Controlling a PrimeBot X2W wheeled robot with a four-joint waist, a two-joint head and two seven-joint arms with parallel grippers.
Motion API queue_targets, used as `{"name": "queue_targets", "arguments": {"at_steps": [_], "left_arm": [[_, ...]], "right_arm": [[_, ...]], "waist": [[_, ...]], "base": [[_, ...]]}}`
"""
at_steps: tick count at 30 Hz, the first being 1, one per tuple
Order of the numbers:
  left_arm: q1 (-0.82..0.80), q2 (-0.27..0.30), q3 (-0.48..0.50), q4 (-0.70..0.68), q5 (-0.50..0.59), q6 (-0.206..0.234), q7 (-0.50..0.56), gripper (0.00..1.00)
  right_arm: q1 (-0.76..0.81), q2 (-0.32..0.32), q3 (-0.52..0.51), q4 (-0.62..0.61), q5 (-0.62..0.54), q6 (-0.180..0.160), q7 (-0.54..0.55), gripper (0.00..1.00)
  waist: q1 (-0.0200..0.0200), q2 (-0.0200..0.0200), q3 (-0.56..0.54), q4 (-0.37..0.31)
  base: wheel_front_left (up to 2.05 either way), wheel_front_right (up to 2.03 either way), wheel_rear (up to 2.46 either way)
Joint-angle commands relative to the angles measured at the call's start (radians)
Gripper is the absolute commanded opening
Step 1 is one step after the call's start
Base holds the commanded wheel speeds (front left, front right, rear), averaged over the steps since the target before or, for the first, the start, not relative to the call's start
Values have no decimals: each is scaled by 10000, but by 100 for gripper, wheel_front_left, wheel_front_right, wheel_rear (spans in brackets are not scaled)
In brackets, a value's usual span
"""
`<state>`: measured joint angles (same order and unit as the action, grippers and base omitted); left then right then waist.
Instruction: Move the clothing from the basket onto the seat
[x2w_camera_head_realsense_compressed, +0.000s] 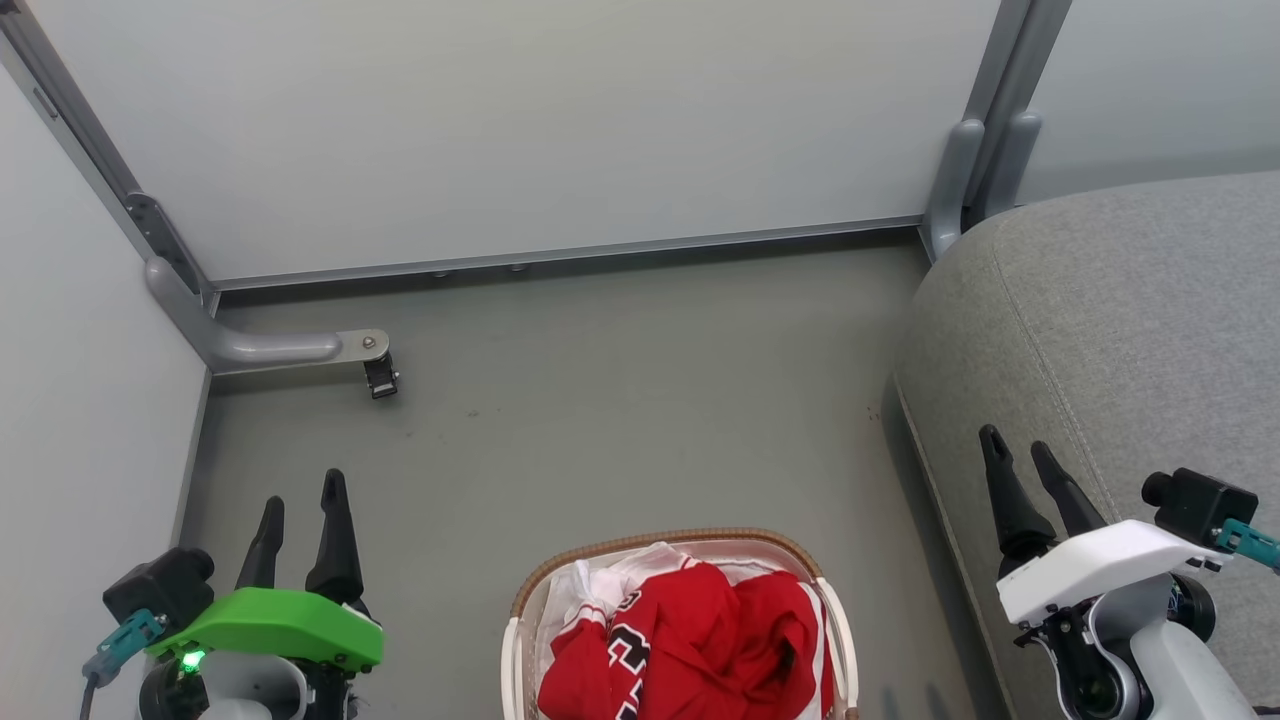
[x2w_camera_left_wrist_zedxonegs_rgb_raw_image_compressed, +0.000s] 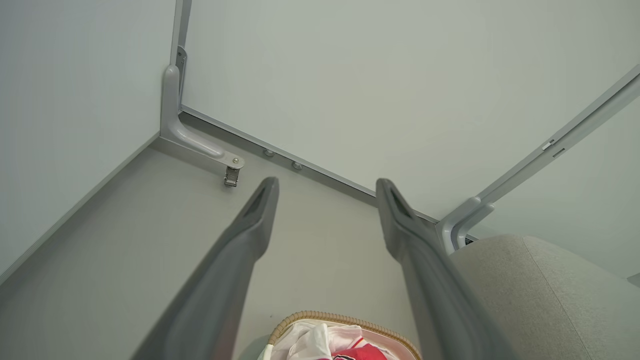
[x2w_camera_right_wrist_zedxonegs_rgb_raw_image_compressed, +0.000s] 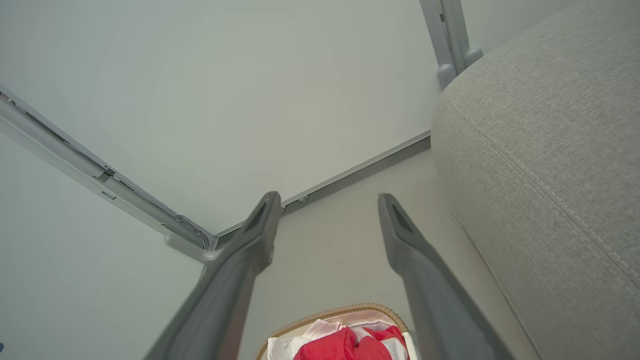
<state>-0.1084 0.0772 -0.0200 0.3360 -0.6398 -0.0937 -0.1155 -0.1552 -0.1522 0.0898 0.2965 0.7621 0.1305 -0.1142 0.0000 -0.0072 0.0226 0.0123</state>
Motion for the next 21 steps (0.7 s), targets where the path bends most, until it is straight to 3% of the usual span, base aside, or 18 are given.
{"name": "queue_targets", "arguments": {"at_steps": [1, 21], "left_arm": [[-247, 109, -25, -48, 358, 90, -109, 100], [67, 133, -103, 19, 2325, 436, -608, 100]], "right_arm": [[-279, -126, 39, -54, -335, 3, -109, 100], [-267, -88, -23, 251, -2959, 2, -616, 100]], "waist": [[0, 34, 7, 0], [0, 45, 23, 52]], "base": [[0, 0, 0], [0, 0, 0]]}}
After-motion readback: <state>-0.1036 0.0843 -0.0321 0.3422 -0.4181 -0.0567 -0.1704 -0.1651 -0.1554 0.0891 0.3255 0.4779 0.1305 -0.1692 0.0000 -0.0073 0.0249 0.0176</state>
